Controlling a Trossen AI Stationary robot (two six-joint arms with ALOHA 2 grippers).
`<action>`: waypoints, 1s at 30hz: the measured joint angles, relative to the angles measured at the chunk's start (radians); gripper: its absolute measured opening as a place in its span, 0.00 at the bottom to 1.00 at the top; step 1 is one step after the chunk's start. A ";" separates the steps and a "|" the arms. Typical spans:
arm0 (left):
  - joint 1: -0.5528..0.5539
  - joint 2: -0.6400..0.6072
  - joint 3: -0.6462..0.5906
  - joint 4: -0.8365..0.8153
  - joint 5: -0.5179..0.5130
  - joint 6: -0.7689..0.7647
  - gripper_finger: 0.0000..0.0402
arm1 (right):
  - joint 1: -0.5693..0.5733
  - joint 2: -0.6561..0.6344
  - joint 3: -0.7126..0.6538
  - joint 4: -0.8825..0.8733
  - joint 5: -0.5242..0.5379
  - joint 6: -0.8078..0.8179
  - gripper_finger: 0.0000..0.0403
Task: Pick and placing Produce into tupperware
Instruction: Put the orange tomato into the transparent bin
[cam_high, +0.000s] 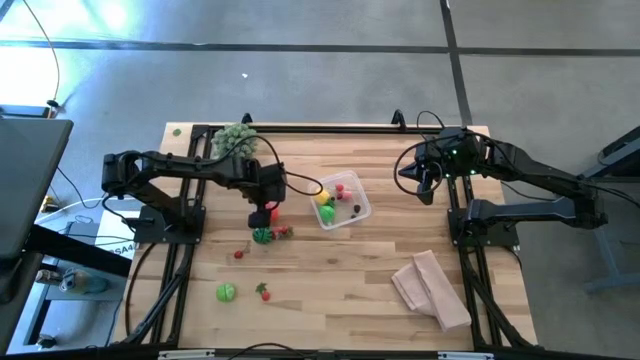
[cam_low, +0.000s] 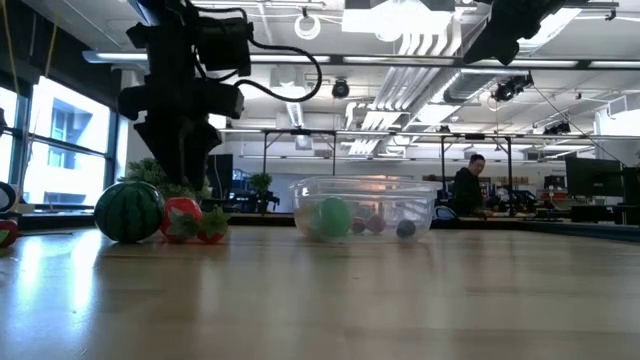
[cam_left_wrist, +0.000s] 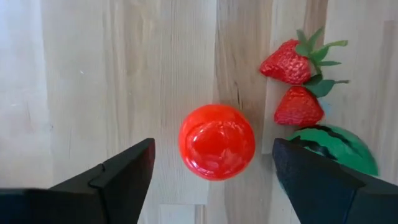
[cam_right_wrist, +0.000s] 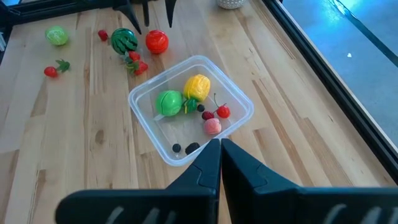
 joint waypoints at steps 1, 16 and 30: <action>0.000 0.000 -0.015 0.016 0.000 0.000 0.79 | 0.000 0.000 0.000 0.000 0.000 0.000 0.01; 0.000 0.001 -0.164 0.177 -0.007 -0.026 0.78 | 0.000 0.000 0.000 0.000 0.000 0.000 0.01; 0.000 0.001 -0.241 0.336 -0.007 -0.034 0.79 | 0.000 0.000 0.000 0.000 0.000 0.000 0.01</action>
